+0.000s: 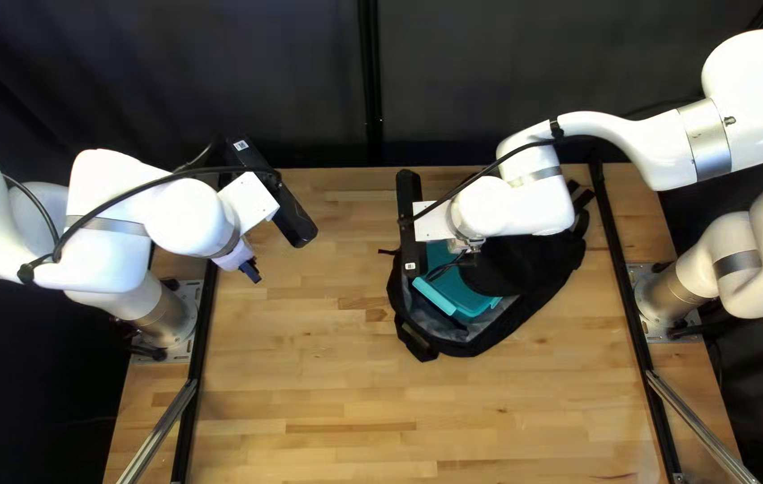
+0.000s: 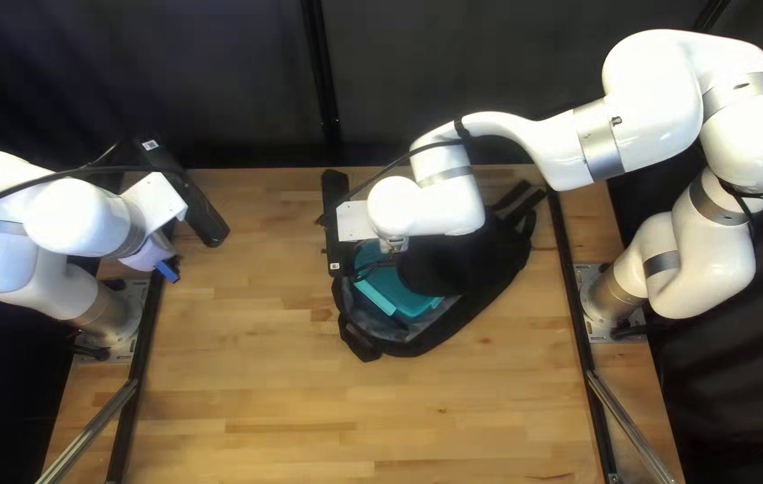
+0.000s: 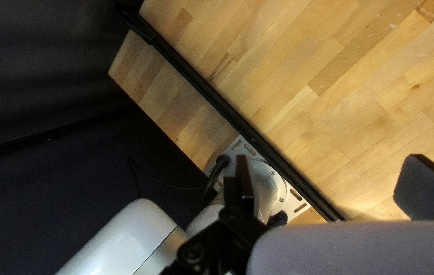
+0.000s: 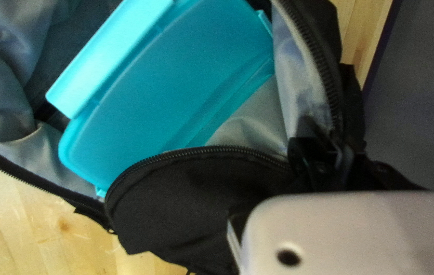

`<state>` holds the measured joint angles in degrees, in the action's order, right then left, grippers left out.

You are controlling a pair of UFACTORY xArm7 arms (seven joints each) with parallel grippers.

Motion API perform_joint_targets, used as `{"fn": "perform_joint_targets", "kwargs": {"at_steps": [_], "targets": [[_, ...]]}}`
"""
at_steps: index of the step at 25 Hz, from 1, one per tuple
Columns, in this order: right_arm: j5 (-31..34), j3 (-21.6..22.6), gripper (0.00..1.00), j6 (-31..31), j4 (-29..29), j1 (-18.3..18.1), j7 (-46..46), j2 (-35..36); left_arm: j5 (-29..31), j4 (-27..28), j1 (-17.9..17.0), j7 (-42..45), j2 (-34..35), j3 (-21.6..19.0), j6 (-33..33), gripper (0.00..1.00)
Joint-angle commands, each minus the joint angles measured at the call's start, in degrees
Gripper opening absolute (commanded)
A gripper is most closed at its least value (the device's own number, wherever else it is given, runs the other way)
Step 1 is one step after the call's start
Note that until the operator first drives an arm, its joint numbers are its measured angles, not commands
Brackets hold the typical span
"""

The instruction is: Remove a lunch box from a kids backpack

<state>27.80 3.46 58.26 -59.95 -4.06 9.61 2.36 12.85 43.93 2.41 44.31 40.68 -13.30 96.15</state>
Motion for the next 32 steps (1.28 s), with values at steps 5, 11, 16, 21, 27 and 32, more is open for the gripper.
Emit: {"fn": "perform_joint_targets", "kwargs": {"at_steps": [5, 11, 16, 21, 27, 32], "targets": [[-1.0, -0.5, 0.00, -1.7, -0.1, -0.6, -0.8, 0.2, 1.6, -2.3, -4.3, -2.1, -4.7, -4.9, -10.9, 1.00], [-1.7, -0.7, 0.00, -1.6, 0.1, -0.9, -2.1, -1.1, 1.5, -13.7, -9.0, -2.8, -5.2, -7.7, -25.2, 1.00], [-2.1, -0.8, 0.00, -2.0, 0.6, -1.0, -2.4, -1.9, 3.6, -19.1, -8.5, -0.6, -13.3, -9.2, -41.5, 1.00], [-2.8, -0.8, 0.00, -1.4, -0.7, -1.0, -2.9, -1.6, 4.9, -17.5, -8.2, -5.4, -17.9, -7.7, -47.7, 1.00], [-4.8, -0.6, 0.00, 2.4, -5.2, -0.8, -4.6, -1.5, 6.1, -16.7, -8.0, -7.8, -20.0, -7.2, -51.7, 1.00], [-5.5, -0.4, 0.00, 4.4, -7.8, -0.6, -5.1, -0.7, 12.2, -14.0, -4.9, -6.1, -28.6, -7.1, -59.9, 1.00]]}}
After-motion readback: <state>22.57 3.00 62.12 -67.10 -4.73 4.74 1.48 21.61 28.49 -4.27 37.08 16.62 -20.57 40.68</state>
